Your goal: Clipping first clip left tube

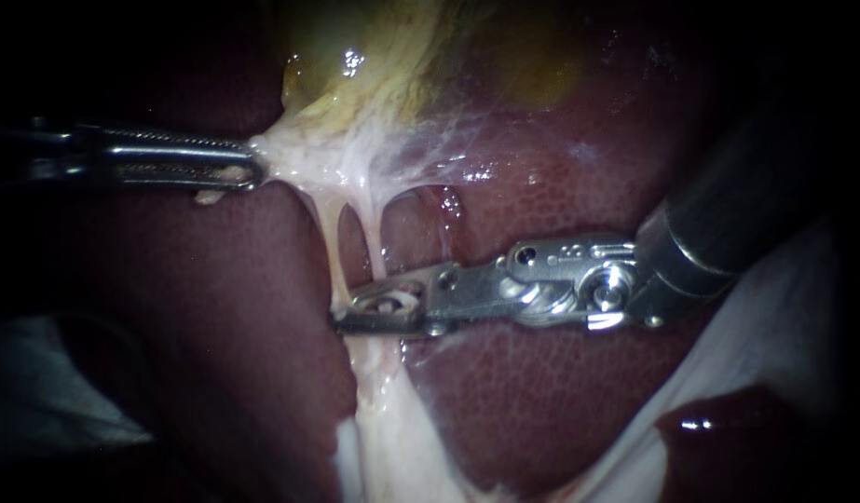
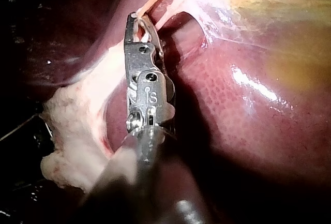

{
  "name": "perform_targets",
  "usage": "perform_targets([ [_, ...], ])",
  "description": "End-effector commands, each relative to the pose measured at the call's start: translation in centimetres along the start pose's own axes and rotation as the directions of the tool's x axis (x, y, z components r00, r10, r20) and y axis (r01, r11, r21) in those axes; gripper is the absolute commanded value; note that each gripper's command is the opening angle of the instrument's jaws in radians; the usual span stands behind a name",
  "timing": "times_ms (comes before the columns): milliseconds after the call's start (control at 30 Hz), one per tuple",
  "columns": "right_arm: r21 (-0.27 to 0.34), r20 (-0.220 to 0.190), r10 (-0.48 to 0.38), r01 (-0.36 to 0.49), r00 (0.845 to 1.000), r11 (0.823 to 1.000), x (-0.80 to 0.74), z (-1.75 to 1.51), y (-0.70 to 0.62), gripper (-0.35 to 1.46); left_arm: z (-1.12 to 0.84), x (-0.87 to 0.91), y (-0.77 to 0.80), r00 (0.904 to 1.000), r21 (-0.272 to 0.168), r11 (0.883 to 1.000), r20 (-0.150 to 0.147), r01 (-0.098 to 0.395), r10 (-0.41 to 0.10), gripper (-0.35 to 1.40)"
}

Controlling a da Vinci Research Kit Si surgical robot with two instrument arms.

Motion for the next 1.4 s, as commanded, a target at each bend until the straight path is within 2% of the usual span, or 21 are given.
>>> perform_targets([
  [33, 0.0, 0.0, 0.0, 0.0, 1.0, 1.0, 0.0, 0.0, 0.0, -0.15, 0.0, 0.0, 0.0, 1.0, 0.0, 1.0, 0.0, 0.0, 0.0, -0.35],
  [233, 0.001, 0.0, -0.001, 0.001, 1.0, 1.0, 0.0, 0.0, 0.0, -0.11, 0.0, 0.0, 0.0, 1.0, 0.0, 1.0, 0.0, 0.0, 0.0, -0.35],
  [300, 0.001, -0.003, -0.001, 0.001, 1.0, 1.0, 0.0, 0.0, 0.0, 0.0, 0.0, 0.0, 0.0, 1.0, 0.0, 1.0, 0.0, 0.0, 0.0, -0.35],
  [433, -0.002, -0.024, -0.001, 0.001, 1.0, 1.0, 0.01, 0.04, 0.03, 0.37, 0.0, 0.0, 0.0, 1.0, 0.0, 1.0, 0.0, 0.0, 0.0, -0.35],
  [567, -0.003, -0.048, -0.003, 0.002, 0.999, 1.0, 0.02, 0.06, 0.04, 0.47, 0.0, 0.0, 0.0, 1.0, 0.0, 1.0, 0.0, 0.0, 0.0, -0.35],
  [733, 0.002, -0.059, -0.005, 0.005, 0.998, 1.0, 0.02, 0.05, 0.02, 0.49, -0.01, 0.0, 0.0, 1.0, -0.001, 1.0, 0.0, -0.001, 0.001, -0.35],
  [933, 0.041, -0.079, -0.008, 0.011, 0.997, 0.999, 0.0, 0.02, 0.02, 0.49, -0.01, -0.01, 0.0, 1.0, -0.001, 1.0, 0.0, -0.001, 0.001, -0.35],
  [1067, 0.076, -0.099, 0.024, -0.017, 0.995, 0.997, -0.03, 0.01, 0.04, 0.5, -0.01, -0.01, 0.0, 1.0, -0.001, 1.0, 0.0, -0.001, 0.001, -0.35],
  [1167, 0.102, -0.1, 0.047, -0.036, 0.994, 0.994, -0.09, 0.03, 0.1, 0.5, -0.01, 0.0, 0.0, 1.0, -0.001, 1.0, 0.0, -0.001, 0.001, -0.35],
  [1400, 0.161, -0.107, 0.075, -0.057, 0.991, 0.985, -0.37, 0.12, 0.3, 0.5, -0.01, 0.0, 0.0, 1.0, 0.0, 1.0, 0.0, 0.0, 0.0, -0.35],
])
